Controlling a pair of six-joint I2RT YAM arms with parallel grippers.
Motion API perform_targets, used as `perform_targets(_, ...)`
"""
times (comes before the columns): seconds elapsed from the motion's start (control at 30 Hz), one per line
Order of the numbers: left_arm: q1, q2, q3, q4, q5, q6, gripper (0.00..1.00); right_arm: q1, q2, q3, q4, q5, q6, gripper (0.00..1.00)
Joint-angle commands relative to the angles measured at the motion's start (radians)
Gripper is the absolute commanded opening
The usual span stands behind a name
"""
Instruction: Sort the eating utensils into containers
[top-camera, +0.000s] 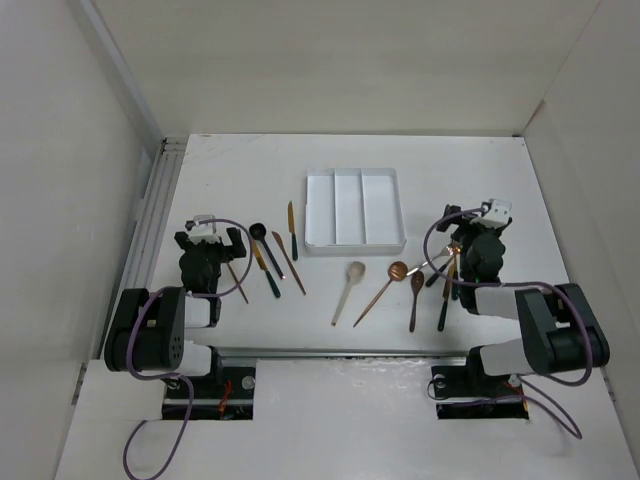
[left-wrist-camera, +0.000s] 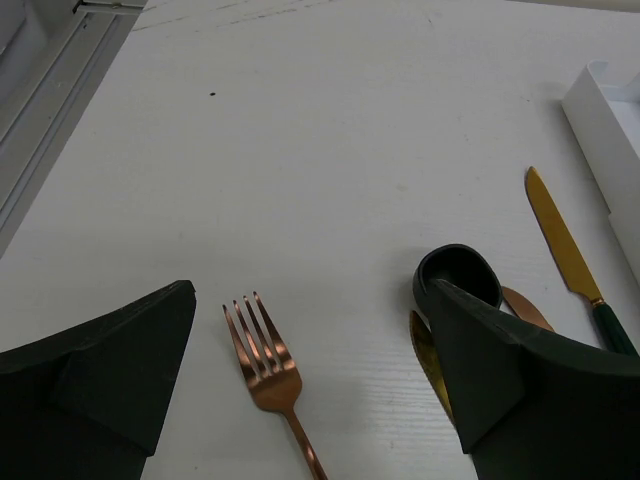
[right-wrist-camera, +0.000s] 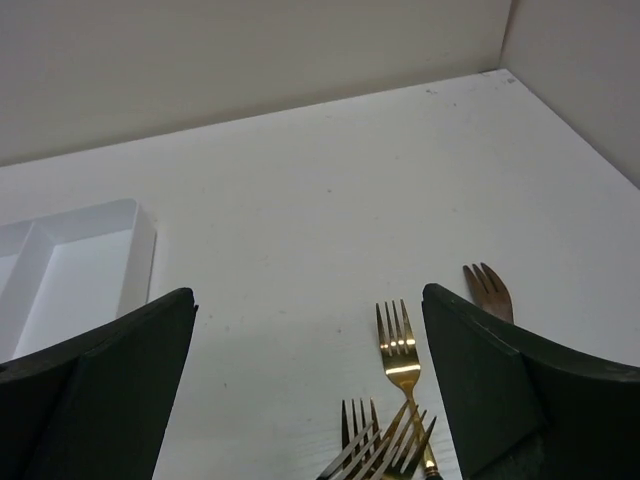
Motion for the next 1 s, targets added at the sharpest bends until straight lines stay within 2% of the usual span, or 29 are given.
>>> perform_targets(0.0, -0.013, -0.020, 0.020, 0.192, -0.016, 0.004, 1.00, 0.009, -0.124, 0.106, -0.188, 0.017, -0.004, 1.00)
perform_targets(0.1, -0.022, -0.020, 0.020, 0.192, -0.038, 0.004, 1.00, 0.009, -0.209, 0.246, -0.401, 0.005, -0.039, 1.00)
perform_targets(0.17, -0.031, -0.029, 0.020, 0.192, -0.053, 0.013, 1.00, 0.009, -0.271, 0.301, -0.495, -0.012, -0.180, 1.00)
perform_targets(0.23, -0.042, -0.029, 0.020, 0.213, -0.008, 0.056, 1.00, 0.009, -0.286, 0.421, -0.578, 0.019, -0.293, 1.00)
perform_targets(0.27, -0.042, -0.073, 0.011, 0.195, 0.028, 0.070, 1.00, 0.009, -0.295, 0.471, -0.683, 0.045, -0.380, 1.00)
perform_targets(0.3, -0.030, -0.110, 0.023, 0.174, 0.075, 0.070, 1.00, 0.009, -0.283, 0.522, -0.736, 0.118, -0.412, 1.00)
perform_targets(0.33, -0.021, -0.160, 0.055, -0.042, 0.107, 0.070, 1.00, 0.009, -0.271, 0.627, -0.791, 0.158, -0.427, 1.00)
perform_targets(0.37, -0.020, -0.243, 0.189, -0.189, 0.141, 0.090, 1.00, 0.009, -0.236, 0.690, -0.949, 0.186, -0.417, 1.00)
perform_targets(0.4, -0.020, -0.257, 0.275, -0.336, 0.301, 0.173, 1.00, 0.009, -0.217, 0.764, -1.071, 0.186, -0.395, 1.00)
perform_targets(0.43, -0.020, -0.257, 0.366, -0.488, 0.385, 0.449, 1.00, -0.023, -0.197, 0.939, -1.206, 0.097, -0.363, 1.00)
perform_targets(0.47, -0.020, -0.242, 0.452, -0.746, 0.411, 0.537, 1.00, -0.062, -0.173, 1.035, -1.342, -0.003, -0.305, 1.00)
perform_targets(0.5, -0.034, -0.212, 0.582, -0.811, 0.381, 0.556, 1.00, -0.116, -0.101, 1.127, -1.594, -0.132, -0.186, 1.00)
perform_targets(0.53, -0.046, -0.195, 0.632, -0.840, 0.229, 0.530, 1.00, -0.218, -0.058, 1.206, -1.689, -0.332, -0.136, 1.00)
perform_targets(0.57, -0.047, -0.179, 0.673, -0.881, 0.158, 0.477, 1.00, -0.253, -0.015, 1.296, -1.763, -0.375, -0.102, 1.00)
perform_targets(0.63, -0.057, -0.156, 0.756, -0.920, 0.044, 0.476, 1.00, -0.288, 0.115, 1.337, -1.937, -0.357, -0.071, 1.00)
perform_targets(0.7, -0.070, -0.156, 0.775, -0.958, 0.011, 0.502, 1.00, -0.348, 0.213, 1.386, -2.066, -0.311, -0.059, 1.00)
perform_targets(0.73, -0.083, -0.156, 0.787, -0.971, -0.007, 0.502, 1.00, -0.374, 0.284, 1.386, -2.142, -0.311, -0.006, 0.94)
perform_targets(0.8, -0.096, -0.156, 0.787, -1.001, -0.050, 0.472, 1.00, -0.461, 0.318, 1.330, -2.155, -0.361, 0.036, 0.86)
perform_targets(0.83, -0.106, -0.156, 0.798, -1.002, -0.050, 0.472, 1.00, -0.489, 0.340, 1.308, -2.155, -0.361, 0.057, 0.74)
perform_targets(0.93, -0.134, -0.165, 0.776, -1.002, -0.059, 0.434, 1.00, -0.534, 0.383, 1.282, -2.155, -0.238, 0.057, 0.56)
perform_targets(0.97, -0.149, -0.174, 0.760, -0.988, -0.070, 0.433, 1.00, -0.534, 0.410, 1.282, -2.164, -0.204, 0.047, 0.52)
